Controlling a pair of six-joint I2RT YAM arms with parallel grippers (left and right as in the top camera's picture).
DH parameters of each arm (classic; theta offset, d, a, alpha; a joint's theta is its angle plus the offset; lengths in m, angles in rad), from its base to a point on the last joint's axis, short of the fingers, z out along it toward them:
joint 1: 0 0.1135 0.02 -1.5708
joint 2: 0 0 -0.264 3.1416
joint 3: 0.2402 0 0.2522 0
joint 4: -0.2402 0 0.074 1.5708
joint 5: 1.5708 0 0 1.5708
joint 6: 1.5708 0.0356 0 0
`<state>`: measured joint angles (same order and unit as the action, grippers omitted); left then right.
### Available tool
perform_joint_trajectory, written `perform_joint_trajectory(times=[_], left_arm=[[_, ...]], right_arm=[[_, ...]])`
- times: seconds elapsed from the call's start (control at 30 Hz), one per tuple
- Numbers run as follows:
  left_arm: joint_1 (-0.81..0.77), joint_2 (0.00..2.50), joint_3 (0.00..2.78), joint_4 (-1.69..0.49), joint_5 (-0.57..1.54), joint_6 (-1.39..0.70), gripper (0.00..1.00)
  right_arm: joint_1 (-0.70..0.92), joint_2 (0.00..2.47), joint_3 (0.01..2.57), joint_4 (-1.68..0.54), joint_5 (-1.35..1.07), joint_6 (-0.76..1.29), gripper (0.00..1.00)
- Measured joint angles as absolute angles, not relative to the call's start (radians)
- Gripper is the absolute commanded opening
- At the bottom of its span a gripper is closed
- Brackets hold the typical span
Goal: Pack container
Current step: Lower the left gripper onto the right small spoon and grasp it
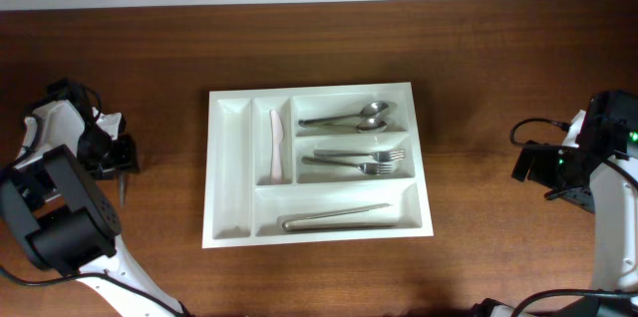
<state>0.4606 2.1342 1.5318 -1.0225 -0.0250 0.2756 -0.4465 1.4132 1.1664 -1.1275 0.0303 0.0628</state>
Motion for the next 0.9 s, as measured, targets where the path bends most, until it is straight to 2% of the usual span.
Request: perform_joint_trajectory(times=[0.07,0.1,0.17,0.3,0.5,0.6,0.9], left_arm=[[0.461,2.134,1.532,-1.024,-0.025,0.275,0.4],[0.461,2.134,1.531,-1.024,-0.025,0.274,0.3],[0.461,2.134,1.531,-1.024,-0.025,0.278,0.17],[0.461,2.134,1.531,-1.024,-0.022,0.279,0.08],[0.461,2.134,1.53,-1.03,-0.022,0.281,0.07],[0.461,2.134,1.53,-1.032,-0.022,0.281,0.02],[0.461,2.134,1.53,-1.064,-0.002,0.281,0.02]], right_arm=[[-0.447,1.413,1.166,-1.127,0.03,0.063,0.99],[-0.447,1.413,1.166,-1.127,0.03,0.063,0.99],[-0.447,1.413,1.166,-1.127,0.03,0.064,0.99],[-0.447,1.413,1.166,-1.127,0.03,0.063,0.99],[-0.447,1.413,1.166,-1.127,0.03,0.063,0.99],[-0.447,1.413,1.166,-1.127,0.03,0.063,0.99],[-0.447,1.413,1.166,-1.127,0.03,0.064,0.99]])
